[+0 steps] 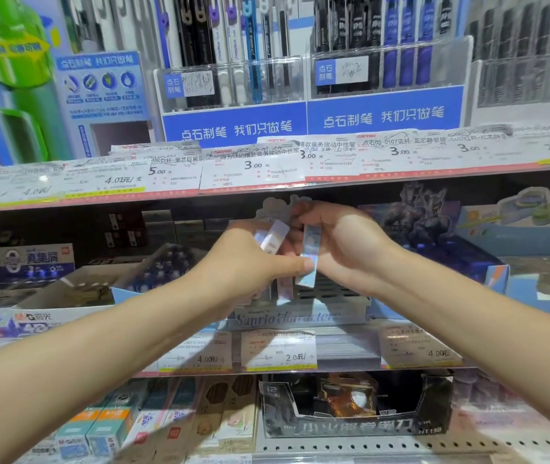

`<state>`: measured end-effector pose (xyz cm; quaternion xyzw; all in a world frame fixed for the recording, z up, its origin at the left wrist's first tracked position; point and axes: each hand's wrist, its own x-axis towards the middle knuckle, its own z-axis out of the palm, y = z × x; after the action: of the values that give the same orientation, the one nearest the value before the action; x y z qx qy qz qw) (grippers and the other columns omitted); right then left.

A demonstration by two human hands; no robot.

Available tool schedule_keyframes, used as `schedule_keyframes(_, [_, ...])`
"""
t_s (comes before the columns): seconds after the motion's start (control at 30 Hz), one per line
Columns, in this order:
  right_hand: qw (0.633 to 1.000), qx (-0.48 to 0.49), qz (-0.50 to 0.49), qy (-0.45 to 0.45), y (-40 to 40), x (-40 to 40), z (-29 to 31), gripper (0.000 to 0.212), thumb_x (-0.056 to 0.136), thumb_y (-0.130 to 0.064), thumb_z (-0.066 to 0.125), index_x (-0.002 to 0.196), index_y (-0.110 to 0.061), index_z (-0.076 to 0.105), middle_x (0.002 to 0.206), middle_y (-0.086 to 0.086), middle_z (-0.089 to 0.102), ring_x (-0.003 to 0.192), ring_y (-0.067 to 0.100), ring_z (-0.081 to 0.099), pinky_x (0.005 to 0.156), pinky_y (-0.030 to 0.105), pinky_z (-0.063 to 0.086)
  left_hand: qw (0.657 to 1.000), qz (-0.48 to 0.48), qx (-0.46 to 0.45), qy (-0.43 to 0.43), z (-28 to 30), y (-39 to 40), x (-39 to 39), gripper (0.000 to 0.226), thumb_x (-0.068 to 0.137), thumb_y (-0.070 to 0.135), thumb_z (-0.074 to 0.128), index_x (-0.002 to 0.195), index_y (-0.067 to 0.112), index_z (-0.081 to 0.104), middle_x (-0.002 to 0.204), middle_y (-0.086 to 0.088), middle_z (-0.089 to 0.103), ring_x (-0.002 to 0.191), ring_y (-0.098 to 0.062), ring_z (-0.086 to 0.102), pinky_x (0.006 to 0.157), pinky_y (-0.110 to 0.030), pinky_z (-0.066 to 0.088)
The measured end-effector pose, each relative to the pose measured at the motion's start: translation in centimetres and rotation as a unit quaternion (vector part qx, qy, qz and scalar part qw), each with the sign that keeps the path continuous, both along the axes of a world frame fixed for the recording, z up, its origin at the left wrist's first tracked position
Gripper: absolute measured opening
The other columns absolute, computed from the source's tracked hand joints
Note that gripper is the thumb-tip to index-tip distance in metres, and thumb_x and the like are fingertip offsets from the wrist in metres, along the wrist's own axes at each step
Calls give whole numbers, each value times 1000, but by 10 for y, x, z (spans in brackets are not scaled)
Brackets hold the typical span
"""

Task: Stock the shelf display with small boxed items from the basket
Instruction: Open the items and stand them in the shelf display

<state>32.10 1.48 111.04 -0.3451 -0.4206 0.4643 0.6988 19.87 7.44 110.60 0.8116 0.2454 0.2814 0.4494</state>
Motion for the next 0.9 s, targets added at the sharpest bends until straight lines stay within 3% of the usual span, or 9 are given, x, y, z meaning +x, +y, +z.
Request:
schedule_keyframes(0.07, [1000, 7, 11, -13, -3, 1, 1, 43, 86, 5, 33, 63, -11, 65, 86, 12, 63, 74, 24, 63, 61, 28, 55, 1000, 18, -20, 6, -2, 5, 0, 40, 69, 21, 80, 39, 17, 54, 33, 3, 41, 34, -13, 27, 43, -21, 21])
schedule_keyframes(0.17, [980, -18, -68, -184, -6, 11, 0, 30, 82, 8, 40, 98, -10, 58, 98, 12, 62, 92, 26, 59, 87, 38, 48, 999, 39, -17, -8, -3, 13, -1, 24, 62, 29, 84, 51, 15, 67, 57, -20, 49, 51, -20, 39, 53, -29, 31])
schedule_keyframes(0.27, [942, -37, -133, -304, -9, 20, -5, 42, 81, 8, 51, 118, -11, 48, 114, 20, 57, 104, 32, 59, 94, 44, 49, 998, 54, -2, -25, -6, 19, -1, 20, 60, 28, 84, 66, 12, 74, 87, -41, 61, 64, -25, 50, 60, -36, 40])
schedule_keyframes(0.37, [921, -10, -161, -355, -11, 19, -6, 36, 80, 6, 59, 106, -18, 52, 103, 15, 59, 94, 26, 62, 83, 39, 57, 998, 54, 26, -20, -8, 23, 2, 25, 66, 25, 82, 72, 3, 71, 85, -37, 62, 64, -23, 51, 59, -35, 41])
schedule_keyframes(0.47, [892, 7, -217, -396, -9, 24, -2, 35, 79, 5, 63, 96, -23, 52, 89, 8, 57, 76, 21, 61, 71, 27, 58, 986, 50, 156, -13, -5, 27, 3, 31, 80, 23, 68, 82, -7, 63, 69, -22, 56, 58, -20, 45, 53, -30, 37])
schedule_keyframes(0.53, [863, 2, -253, -437, -8, 29, 0, 34, 80, 1, 63, 96, -26, 49, 87, 5, 53, 65, 18, 62, 68, 25, 57, 960, 51, 277, 9, 3, 25, -3, 13, 84, 17, 59, 87, 6, 66, 79, -18, 65, 61, -26, 53, 54, -29, 41])
schedule_keyframes(0.7, [796, -30, -261, -545, -10, 29, -4, 41, 81, -4, 63, 82, -40, 44, 89, -6, 51, 76, 29, 67, 83, 43, 53, 880, 27, 422, 217, 13, 23, -14, 44, 85, 8, 44, 124, 28, 55, 83, -1, 64, 49, -6, 41, 46, -15, 36])
schedule_keyframes(0.83, [780, -40, -255, -570, -9, 28, -9, 36, 79, -5, 66, 83, -35, 46, 96, 3, 55, 77, 27, 68, 80, 37, 54, 878, 13, 411, 246, 9, 25, -15, 56, 86, 8, 42, 128, 43, 49, 136, 5, 52, 105, -16, 57, 85, -26, 47])
schedule_keyframes(0.9, [772, -46, -250, -583, -7, 29, -11, 32, 79, -4, 66, 86, -29, 48, 100, 8, 56, 79, 27, 66, 78, 34, 51, 874, 10, 414, 254, 10, 25, -16, 56, 86, 9, 41, 127, 46, 49, 135, 3, 53, 98, -18, 56, 81, -24, 44])
